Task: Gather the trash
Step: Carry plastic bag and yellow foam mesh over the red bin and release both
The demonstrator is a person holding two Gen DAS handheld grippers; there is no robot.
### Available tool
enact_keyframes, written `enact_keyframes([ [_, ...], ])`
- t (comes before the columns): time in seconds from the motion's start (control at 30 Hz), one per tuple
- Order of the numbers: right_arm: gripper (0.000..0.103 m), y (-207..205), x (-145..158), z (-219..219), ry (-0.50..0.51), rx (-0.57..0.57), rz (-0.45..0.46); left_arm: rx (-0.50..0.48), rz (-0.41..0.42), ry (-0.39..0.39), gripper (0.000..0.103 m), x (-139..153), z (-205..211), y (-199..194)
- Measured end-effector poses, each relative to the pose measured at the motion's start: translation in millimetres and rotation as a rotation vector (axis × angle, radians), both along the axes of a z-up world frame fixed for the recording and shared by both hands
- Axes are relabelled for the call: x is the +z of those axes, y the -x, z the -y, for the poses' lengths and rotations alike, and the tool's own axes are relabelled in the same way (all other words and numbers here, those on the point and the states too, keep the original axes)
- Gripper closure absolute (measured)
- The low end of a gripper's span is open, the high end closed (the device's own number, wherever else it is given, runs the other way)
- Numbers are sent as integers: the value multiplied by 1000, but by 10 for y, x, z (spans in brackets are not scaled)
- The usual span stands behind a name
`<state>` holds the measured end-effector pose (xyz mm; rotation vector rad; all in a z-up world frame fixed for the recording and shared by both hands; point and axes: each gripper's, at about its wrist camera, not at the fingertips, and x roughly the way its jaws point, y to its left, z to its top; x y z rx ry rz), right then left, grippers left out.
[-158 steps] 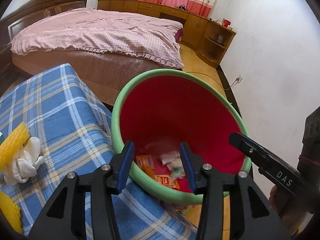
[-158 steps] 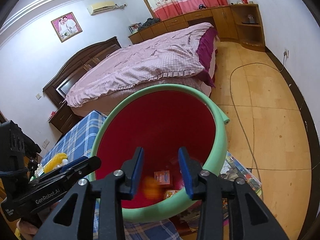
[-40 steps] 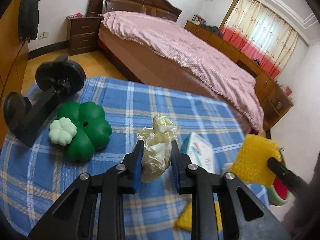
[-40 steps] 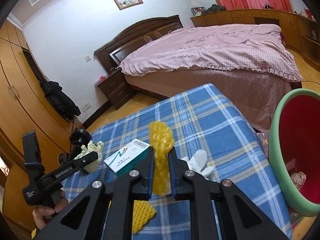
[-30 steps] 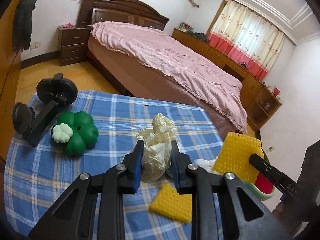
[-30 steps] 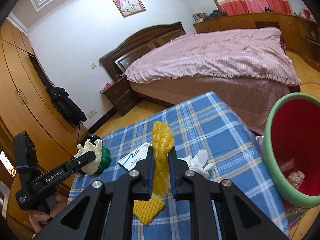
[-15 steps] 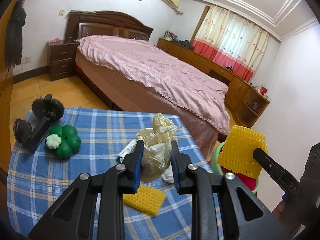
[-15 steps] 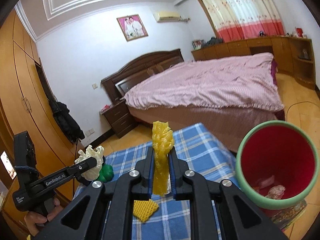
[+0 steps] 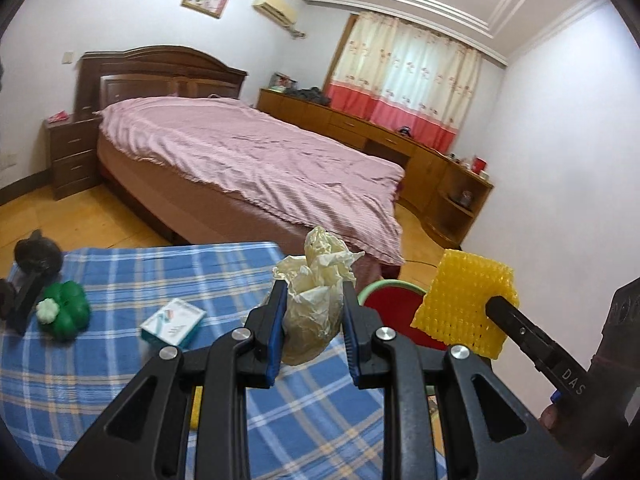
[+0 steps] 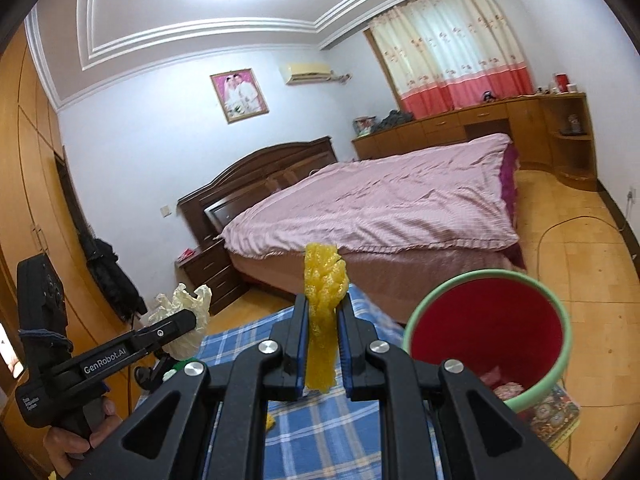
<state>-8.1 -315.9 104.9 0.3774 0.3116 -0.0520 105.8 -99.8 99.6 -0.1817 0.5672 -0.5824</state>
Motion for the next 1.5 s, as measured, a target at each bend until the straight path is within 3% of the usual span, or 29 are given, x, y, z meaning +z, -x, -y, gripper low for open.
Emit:
enact_keyframes([
  [0.37, 88, 250, -103, 519, -40, -109, 11, -118, 25, -44, 78, -25, 742, 45],
  [0.8, 88, 193, -590, 1130, -116, -186, -90, -241, -27, -82, 78, -465, 1518, -53],
  [1.2, 88, -41, -1130, 1514, -185, -224, -213, -279, -171, -174, 78, -1087, 1998, -257],
  [1.5, 85, -129, -1326, 1610, -205, -237, -259, -288, -223, -218, 77, -1298, 2115, -313],
])
